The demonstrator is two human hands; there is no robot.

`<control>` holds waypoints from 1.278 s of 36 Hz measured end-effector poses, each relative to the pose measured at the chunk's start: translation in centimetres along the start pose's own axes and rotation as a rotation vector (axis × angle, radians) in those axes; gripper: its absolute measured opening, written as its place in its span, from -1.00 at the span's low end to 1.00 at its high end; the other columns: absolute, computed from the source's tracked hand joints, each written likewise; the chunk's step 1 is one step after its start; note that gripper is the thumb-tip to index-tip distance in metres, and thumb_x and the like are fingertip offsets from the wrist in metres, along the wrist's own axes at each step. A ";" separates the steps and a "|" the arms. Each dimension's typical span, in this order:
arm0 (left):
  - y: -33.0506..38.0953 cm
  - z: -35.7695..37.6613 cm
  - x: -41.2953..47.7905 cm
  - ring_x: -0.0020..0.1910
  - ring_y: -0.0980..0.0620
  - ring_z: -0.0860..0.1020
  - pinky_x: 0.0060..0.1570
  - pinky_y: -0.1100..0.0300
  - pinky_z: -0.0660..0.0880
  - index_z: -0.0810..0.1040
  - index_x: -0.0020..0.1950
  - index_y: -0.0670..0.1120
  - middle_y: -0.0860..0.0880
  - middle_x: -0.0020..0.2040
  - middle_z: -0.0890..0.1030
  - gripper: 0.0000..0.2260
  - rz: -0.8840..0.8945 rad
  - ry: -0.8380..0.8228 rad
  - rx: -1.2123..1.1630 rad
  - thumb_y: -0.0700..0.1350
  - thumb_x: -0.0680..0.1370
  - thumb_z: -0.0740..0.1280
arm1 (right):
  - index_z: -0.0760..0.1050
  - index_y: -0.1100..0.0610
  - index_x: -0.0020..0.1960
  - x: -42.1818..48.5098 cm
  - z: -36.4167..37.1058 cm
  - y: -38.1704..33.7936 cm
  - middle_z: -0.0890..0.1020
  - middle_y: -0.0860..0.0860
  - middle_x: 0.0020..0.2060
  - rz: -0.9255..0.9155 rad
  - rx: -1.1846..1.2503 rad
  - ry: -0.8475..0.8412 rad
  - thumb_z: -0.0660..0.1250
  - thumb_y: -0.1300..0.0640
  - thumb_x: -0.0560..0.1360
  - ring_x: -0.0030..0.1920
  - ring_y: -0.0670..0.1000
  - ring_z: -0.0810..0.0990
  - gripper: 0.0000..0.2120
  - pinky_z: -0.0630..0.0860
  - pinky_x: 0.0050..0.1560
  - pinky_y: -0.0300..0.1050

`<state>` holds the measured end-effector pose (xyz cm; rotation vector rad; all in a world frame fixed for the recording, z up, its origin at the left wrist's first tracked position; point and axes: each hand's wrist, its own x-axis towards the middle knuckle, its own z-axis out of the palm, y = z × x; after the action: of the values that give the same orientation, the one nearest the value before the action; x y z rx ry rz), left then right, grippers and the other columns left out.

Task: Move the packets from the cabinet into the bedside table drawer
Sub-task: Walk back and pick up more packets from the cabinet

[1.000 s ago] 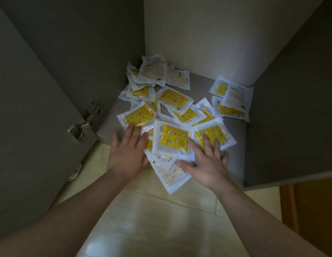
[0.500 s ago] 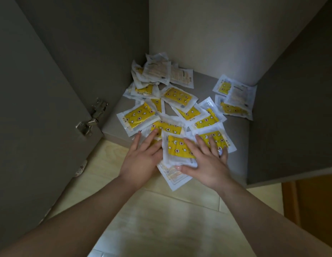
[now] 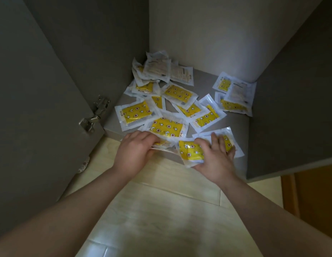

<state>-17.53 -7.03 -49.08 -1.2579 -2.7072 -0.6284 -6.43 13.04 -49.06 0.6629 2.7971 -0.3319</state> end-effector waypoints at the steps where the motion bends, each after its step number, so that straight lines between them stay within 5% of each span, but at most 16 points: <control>1: 0.0 -0.1 0.0 -0.25 -0.13 0.62 -0.20 0.10 0.52 0.64 -0.12 -0.08 -0.03 -0.23 0.64 -0.77 -0.001 0.006 -0.009 -0.03 0.34 0.26 | 0.14 -0.18 0.42 -0.1 -0.1 -0.2 -0.07 0.12 0.52 0.002 -0.022 -0.005 0.34 -0.05 0.45 0.52 0.18 -0.17 -0.39 -0.09 0.42 0.29; 4: 0.5 -0.5 0.1 -0.22 -0.14 0.61 -0.27 0.14 0.49 0.63 -0.05 -0.11 -0.08 -0.18 0.63 -0.79 -0.079 0.050 -0.086 -0.03 0.40 0.34 | 0.37 -0.10 0.34 -0.9 0.5 -1.1 0.29 0.23 0.41 -0.049 -0.170 0.071 0.50 0.12 0.27 0.41 0.29 0.26 -0.32 0.26 0.31 0.28; 7: 0.9 -0.7 0.4 0.00 -0.10 0.56 -0.13 0.10 0.46 0.56 0.13 -0.13 -0.10 0.01 0.60 -0.74 -0.310 0.069 -0.310 -0.10 0.47 0.42 | 0.62 0.05 0.01 -1.2 1.5 -1.2 0.62 0.26 -0.01 -0.120 -0.150 0.160 0.55 0.38 -0.13 -0.05 0.34 0.61 -0.28 0.56 -0.15 0.20; 11: 1.0 -1.0 0.7 -0.04 -0.04 0.60 -0.01 0.00 0.53 0.52 0.06 -0.15 -0.05 -0.07 0.63 -0.76 -0.552 0.103 -0.690 -0.08 0.47 0.42 | 0.61 0.12 0.09 -1.5 0.7 -1.4 0.62 0.21 0.06 -0.234 -0.011 0.218 0.45 0.48 0.08 0.05 0.29 0.58 -0.39 0.53 0.03 0.10; 14: 1.3 -1.3 0.7 -0.03 -0.02 0.61 0.07 0.03 0.53 0.54 0.02 -0.08 0.05 -0.11 0.63 -0.88 -0.700 0.109 -0.892 -0.11 0.51 0.39 | 0.64 0.13 -0.05 -1.8 0.1 -1.2 0.68 0.10 -0.19 -0.264 0.026 0.262 0.50 0.47 -0.04 -0.19 0.18 0.65 -0.41 0.59 -0.23 -0.04; 18: 1.7 -1.7 0.9 -0.05 0.00 0.64 0.10 -0.03 0.55 0.57 -0.06 0.02 0.03 -0.08 0.66 -0.98 -0.821 0.101 -1.074 -0.08 0.53 0.35 | 0.52 0.14 0.24 -2.0 -2.9 -3.3 0.62 0.17 0.05 -0.130 0.130 0.275 0.26 0.38 0.42 0.08 0.19 0.57 -0.59 0.46 0.02 -0.04; 21: 1.8 -2.1 1.1 -0.03 -0.08 0.64 0.09 -0.11 0.54 0.56 -0.04 0.01 -0.06 -0.02 0.67 -0.93 -0.875 0.099 -1.161 -0.03 0.55 0.33 | 0.49 0.30 0.19 -1.2 -4.5 -4.5 0.59 0.27 0.05 0.049 0.295 0.275 0.21 0.18 0.57 0.06 0.24 0.57 -0.73 0.43 -0.03 -0.03; 27: 1.6 -2.6 1.8 -0.08 -0.05 0.65 0.03 -0.03 0.57 0.54 -0.07 0.00 -0.04 -0.05 0.67 -0.85 -0.959 0.086 -1.192 0.06 0.56 0.28 | 0.56 0.31 0.12 0.6 -6.3 -6.4 0.64 0.19 0.06 0.310 0.938 0.455 0.38 0.14 0.48 0.03 0.09 0.61 -0.70 0.40 -0.18 -0.27; 33: 3.4 -5.6 1.1 -0.21 0.04 0.65 -0.24 0.18 0.59 0.57 -0.04 -0.03 -0.02 -0.14 0.67 -0.82 -1.003 0.075 -1.149 0.05 0.56 0.28 | 0.53 0.21 0.14 -1.0 -6.7 -8.4 0.60 0.03 -0.04 0.494 1.341 0.364 0.39 0.26 0.46 -0.02 0.00 0.58 -0.74 0.50 -0.02 -0.14; 38: 7.3 -11.8 -1.2 -0.08 -0.01 0.64 -0.03 0.06 0.58 0.52 -0.05 0.04 -0.02 -0.05 0.66 -0.94 -1.038 0.057 -1.086 -0.01 0.58 0.27 | 0.48 0.02 -0.03 -6.4 -10.7 -10.7 0.58 -0.14 -0.19 0.529 1.457 0.226 0.37 0.32 0.46 -0.07 -0.04 0.59 -0.78 0.53 0.03 -0.10; 46: 14.3 -27.2 -2.9 -0.12 0.07 0.62 0.00 0.10 0.55 0.52 -0.03 0.00 0.03 -0.10 0.65 -0.91 -1.193 0.071 -1.028 -0.02 0.59 0.25 | 0.51 0.02 -0.05 -15.4 -23.7 -15.5 0.64 -0.02 -0.09 0.550 1.530 0.088 0.43 0.32 0.41 -0.05 -0.01 0.62 -0.75 0.54 0.10 -0.04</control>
<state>-7.39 -11.80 -20.31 0.6376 -2.8011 -2.2150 -4.68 -0.26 -19.68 1.5926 1.7548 -2.2993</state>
